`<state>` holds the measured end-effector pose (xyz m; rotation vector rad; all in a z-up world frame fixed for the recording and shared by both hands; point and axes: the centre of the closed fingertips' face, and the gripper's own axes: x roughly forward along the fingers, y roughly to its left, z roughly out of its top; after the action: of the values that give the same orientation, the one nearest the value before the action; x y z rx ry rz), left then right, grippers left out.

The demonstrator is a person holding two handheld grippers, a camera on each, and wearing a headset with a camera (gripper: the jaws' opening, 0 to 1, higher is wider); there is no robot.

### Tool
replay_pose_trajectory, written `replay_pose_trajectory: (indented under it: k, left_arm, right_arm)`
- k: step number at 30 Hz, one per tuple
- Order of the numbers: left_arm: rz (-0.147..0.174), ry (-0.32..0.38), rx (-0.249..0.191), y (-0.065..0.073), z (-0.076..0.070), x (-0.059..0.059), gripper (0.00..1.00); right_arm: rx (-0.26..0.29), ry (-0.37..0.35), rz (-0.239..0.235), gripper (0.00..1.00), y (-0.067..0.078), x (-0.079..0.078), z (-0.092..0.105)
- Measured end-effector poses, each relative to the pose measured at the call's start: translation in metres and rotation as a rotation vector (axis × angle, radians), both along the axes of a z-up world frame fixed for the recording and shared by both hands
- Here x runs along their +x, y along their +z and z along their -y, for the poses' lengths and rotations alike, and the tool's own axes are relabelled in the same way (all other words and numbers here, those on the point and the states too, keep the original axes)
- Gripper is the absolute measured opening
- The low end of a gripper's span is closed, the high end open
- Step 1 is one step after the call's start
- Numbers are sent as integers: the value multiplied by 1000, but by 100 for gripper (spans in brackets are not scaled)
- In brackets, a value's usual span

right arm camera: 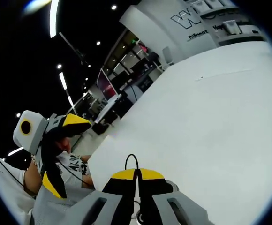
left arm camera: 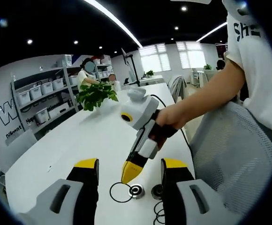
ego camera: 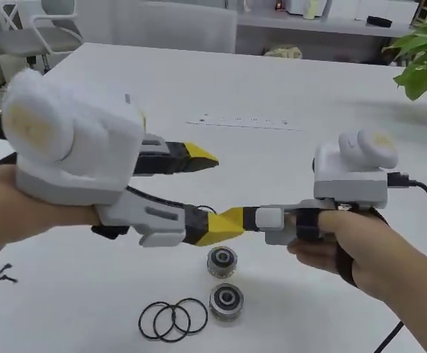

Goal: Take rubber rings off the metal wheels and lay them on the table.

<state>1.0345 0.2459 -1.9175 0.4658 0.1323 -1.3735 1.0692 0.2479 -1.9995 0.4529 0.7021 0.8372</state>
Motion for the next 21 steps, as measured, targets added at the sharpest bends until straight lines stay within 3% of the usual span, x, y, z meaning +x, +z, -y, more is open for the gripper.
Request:
replay_pose_trajectory:
  k: [3,7,10,18,21]
  left_arm:
    - [-49,10,-37,3,-17,-9,55]
    - [-53,66,-30,-2,-47,-13,58]
    - [-73,115,-57,-4,-66,-16,64]
    - [-98,223,-59,-16,-100,-25,70]
    - [-124,283,-83,-23,-109,-31,69]
  right_arm:
    - [-10,24,4,0,-1,-3,-5]
    - [-24,63,9,0,-2,-8,-13]
    - [-26,89,8,0,-2,-13,-18]
    - [-47,148,1,0,-7,-24,-27]
    - [-67,178,-21,0,-14,-29,-29]
